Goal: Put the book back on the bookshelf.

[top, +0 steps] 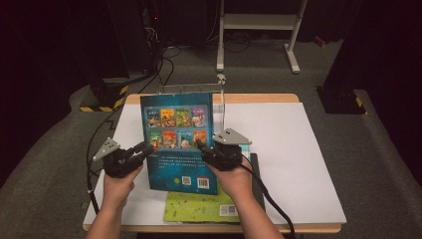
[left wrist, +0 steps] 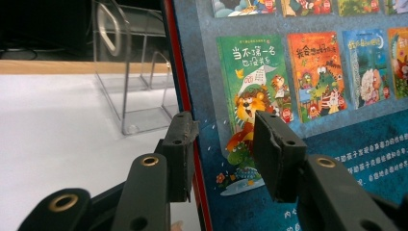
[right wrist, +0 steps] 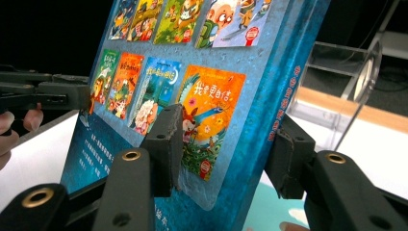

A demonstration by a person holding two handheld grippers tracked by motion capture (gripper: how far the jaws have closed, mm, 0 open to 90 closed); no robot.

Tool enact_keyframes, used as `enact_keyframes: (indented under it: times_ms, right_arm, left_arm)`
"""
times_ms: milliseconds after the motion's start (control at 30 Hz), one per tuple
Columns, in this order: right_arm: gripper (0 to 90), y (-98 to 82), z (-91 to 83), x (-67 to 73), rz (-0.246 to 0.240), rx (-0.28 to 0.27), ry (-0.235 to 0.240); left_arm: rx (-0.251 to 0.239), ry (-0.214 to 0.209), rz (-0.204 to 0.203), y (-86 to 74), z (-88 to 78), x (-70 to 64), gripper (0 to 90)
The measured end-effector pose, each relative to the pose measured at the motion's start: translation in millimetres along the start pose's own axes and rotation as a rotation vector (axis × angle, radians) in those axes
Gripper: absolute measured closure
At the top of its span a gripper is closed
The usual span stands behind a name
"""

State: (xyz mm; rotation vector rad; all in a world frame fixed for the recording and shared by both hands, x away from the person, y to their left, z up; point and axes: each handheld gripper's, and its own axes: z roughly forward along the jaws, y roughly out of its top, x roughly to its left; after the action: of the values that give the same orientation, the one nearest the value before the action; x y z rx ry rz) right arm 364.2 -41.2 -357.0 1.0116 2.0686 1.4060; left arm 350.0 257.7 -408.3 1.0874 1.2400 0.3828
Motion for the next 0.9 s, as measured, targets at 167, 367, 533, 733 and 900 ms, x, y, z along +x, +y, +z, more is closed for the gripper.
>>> enact_keyframes:
  times_ms: [167, 367, 533, 733, 900]
  right_arm:
    - [52.2, 4.5, 4.8, 5.1, -0.025, -0.014, -0.004]
    - [52.9, 9.3, 14.2, 8.5, -0.054, -0.053, -0.003]
    - [54.2, 13.5, 20.6, 12.1, -0.069, -0.077, 0.001]
    - [54.5, 14.2, 21.8, 16.4, -0.081, -0.091, 0.012]
    - [54.1, 15.5, 25.4, 20.3, -0.090, -0.100, 0.023]
  left_arm:
    - [-0.023, 0.017, 0.036, 3.3, -2.4, 2.3, 60.0]
    - [-0.025, 0.021, 0.033, 3.5, -0.4, 11.9, 59.6]
    - [-0.024, 0.036, 0.023, 3.5, 2.1, 17.2, 59.4]
    - [-0.058, 0.038, 0.033, 8.4, -3.9, 18.2, 60.8]
    - [-0.077, 0.041, 0.037, 14.2, -10.4, 21.6, 61.8]
